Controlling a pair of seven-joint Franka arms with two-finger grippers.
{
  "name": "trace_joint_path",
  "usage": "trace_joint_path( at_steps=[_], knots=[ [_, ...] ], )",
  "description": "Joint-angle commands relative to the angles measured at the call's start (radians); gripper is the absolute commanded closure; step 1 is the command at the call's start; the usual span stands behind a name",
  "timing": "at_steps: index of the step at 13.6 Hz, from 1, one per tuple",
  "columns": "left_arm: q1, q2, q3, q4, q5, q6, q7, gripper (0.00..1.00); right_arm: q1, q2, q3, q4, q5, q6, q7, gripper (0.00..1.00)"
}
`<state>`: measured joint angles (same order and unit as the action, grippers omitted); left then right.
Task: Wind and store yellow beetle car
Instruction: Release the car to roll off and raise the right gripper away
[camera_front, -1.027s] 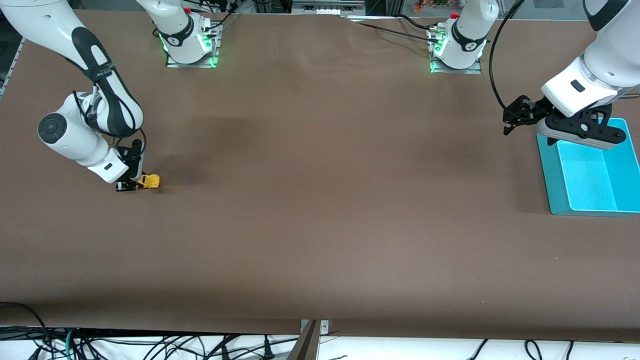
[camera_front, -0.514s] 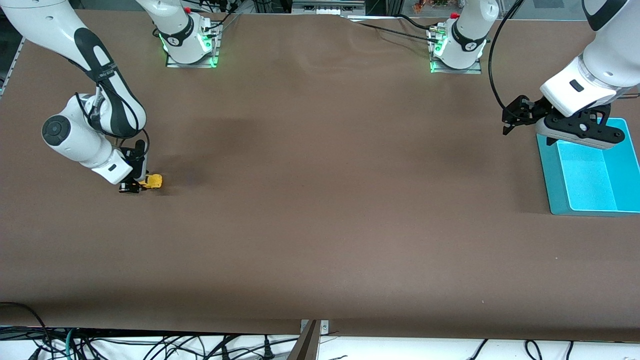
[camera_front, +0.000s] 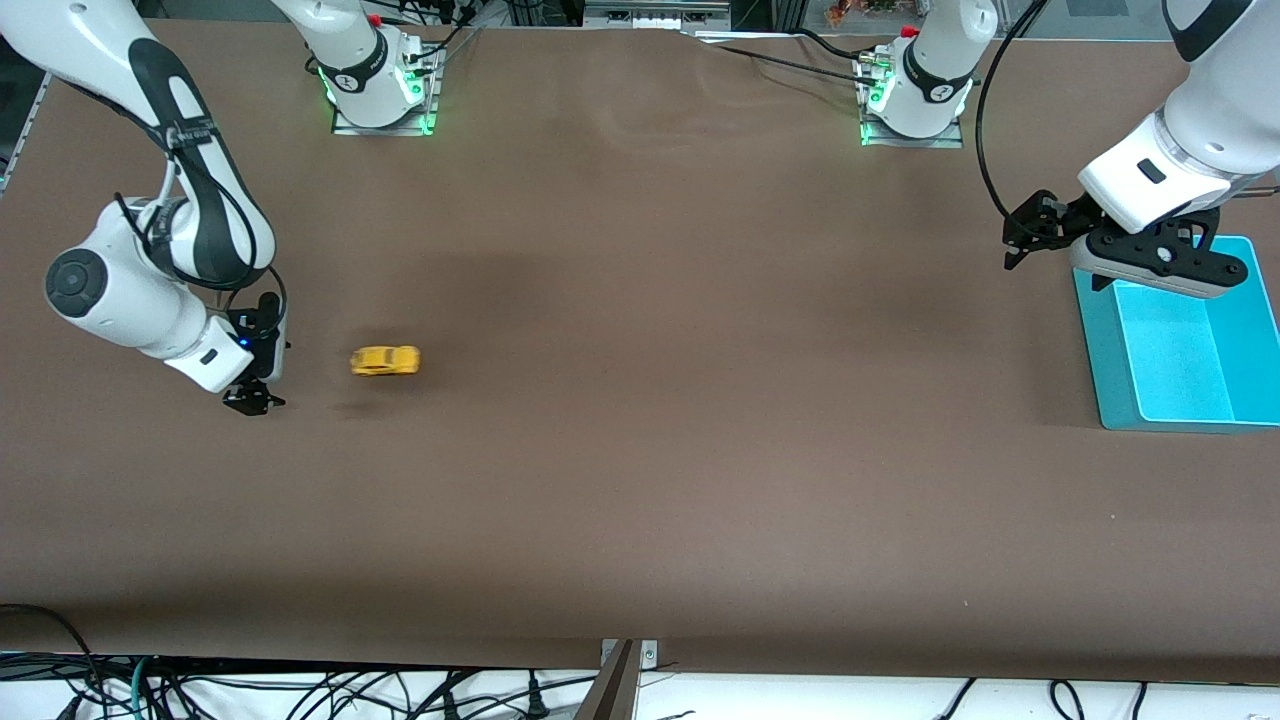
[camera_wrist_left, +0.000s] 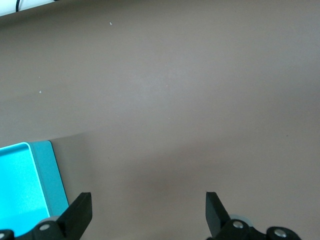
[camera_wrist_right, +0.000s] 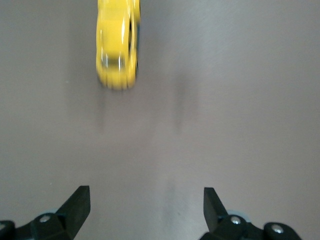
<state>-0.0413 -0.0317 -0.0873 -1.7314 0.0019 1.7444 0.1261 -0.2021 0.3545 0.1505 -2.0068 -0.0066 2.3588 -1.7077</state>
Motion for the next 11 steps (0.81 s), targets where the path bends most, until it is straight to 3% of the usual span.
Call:
trace_joint_path(
  at_steps=[1, 6, 11],
  knots=[
    [-0.006, -0.008, 0.0, 0.013, 0.018, -0.016, -0.011, 0.0, -0.003, -0.113, 0.014, 0.028, 0.005, -0.101, 0.093, 0.0],
    [-0.006, -0.008, 0.001, 0.013, 0.018, -0.017, -0.013, 0.0, -0.002, -0.366, 0.034, 0.031, 0.007, -0.266, 0.362, 0.0],
    [-0.006, -0.007, 0.006, 0.013, 0.018, -0.017, -0.01, 0.0, 0.009, -0.482, 0.038, 0.036, 0.008, -0.426, 0.864, 0.0]
  ],
)
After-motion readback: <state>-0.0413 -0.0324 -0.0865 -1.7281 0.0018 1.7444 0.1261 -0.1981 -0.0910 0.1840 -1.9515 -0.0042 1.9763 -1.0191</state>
